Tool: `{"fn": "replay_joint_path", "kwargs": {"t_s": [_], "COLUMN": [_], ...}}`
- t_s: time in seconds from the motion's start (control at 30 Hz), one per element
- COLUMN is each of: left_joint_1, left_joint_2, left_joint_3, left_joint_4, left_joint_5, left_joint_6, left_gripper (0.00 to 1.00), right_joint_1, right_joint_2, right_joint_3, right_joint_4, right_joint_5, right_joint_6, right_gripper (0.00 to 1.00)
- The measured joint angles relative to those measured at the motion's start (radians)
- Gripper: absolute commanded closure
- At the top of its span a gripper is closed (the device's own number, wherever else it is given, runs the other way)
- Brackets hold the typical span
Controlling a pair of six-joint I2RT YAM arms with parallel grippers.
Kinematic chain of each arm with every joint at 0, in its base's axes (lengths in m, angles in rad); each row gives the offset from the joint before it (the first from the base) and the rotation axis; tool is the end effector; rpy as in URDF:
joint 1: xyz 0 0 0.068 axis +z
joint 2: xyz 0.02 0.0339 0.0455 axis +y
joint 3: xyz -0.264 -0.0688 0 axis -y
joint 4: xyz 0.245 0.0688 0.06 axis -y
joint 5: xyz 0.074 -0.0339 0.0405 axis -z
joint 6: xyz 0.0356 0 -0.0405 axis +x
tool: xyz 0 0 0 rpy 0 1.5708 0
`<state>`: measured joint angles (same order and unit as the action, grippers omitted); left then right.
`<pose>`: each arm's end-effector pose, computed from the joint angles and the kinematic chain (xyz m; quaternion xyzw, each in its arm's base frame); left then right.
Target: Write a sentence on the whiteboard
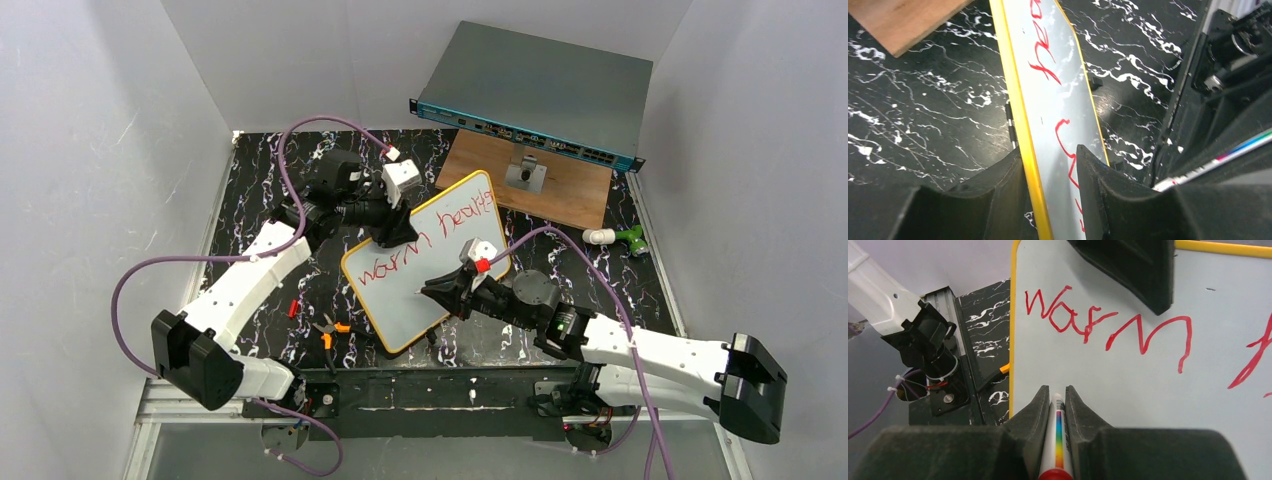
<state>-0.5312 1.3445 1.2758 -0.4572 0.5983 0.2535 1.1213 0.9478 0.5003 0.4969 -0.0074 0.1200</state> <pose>0.2474 -0.1686 0.3619 0.4525 0.7090 -0.3189 0.4369 0.0963 0.2003 0.2814 -0.3333 0.6035 0.4233 0.5878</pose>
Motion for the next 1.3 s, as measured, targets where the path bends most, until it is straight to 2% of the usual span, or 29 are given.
{"fn": "replay_joint_path", "kwargs": {"t_s": [0.23, 0.37, 0.47, 0.73, 1.3], "left_joint_1": [0.002, 0.002, -0.008, -0.054, -0.055], "left_joint_2": [0.016, 0.03, 0.046, 0.073, 0.181], "left_joint_3": [0.026, 0.044, 0.069, 0.117, 0.178], "left_joint_4": [-0.043, -0.065, -0.099, -0.143, -0.108], "left_joint_5": [0.057, 0.069, 0.067, 0.021, -0.051], "left_joint_6": [0.028, 0.048, 0.07, 0.14, 0.121], "left_gripper": [0.77, 0.81, 1.0, 1.0, 1.0], "right_joint_1": [0.0, 0.0, 0.0, 0.0, 0.01], "right_joint_2": [-0.027, -0.045, -0.055, -0.073, -0.042], "right_joint_3": [-0.008, -0.023, -0.037, -0.057, -0.057], "right_joint_4": [0.0, 0.0, 0.0, 0.0, 0.001], "right_joint_5": [0.033, 0.044, 0.055, 0.066, 0.072], "right_joint_6": [0.001, 0.005, 0.007, 0.009, -0.01], "right_gripper": [0.99, 0.99, 0.99, 0.99, 0.99]}}
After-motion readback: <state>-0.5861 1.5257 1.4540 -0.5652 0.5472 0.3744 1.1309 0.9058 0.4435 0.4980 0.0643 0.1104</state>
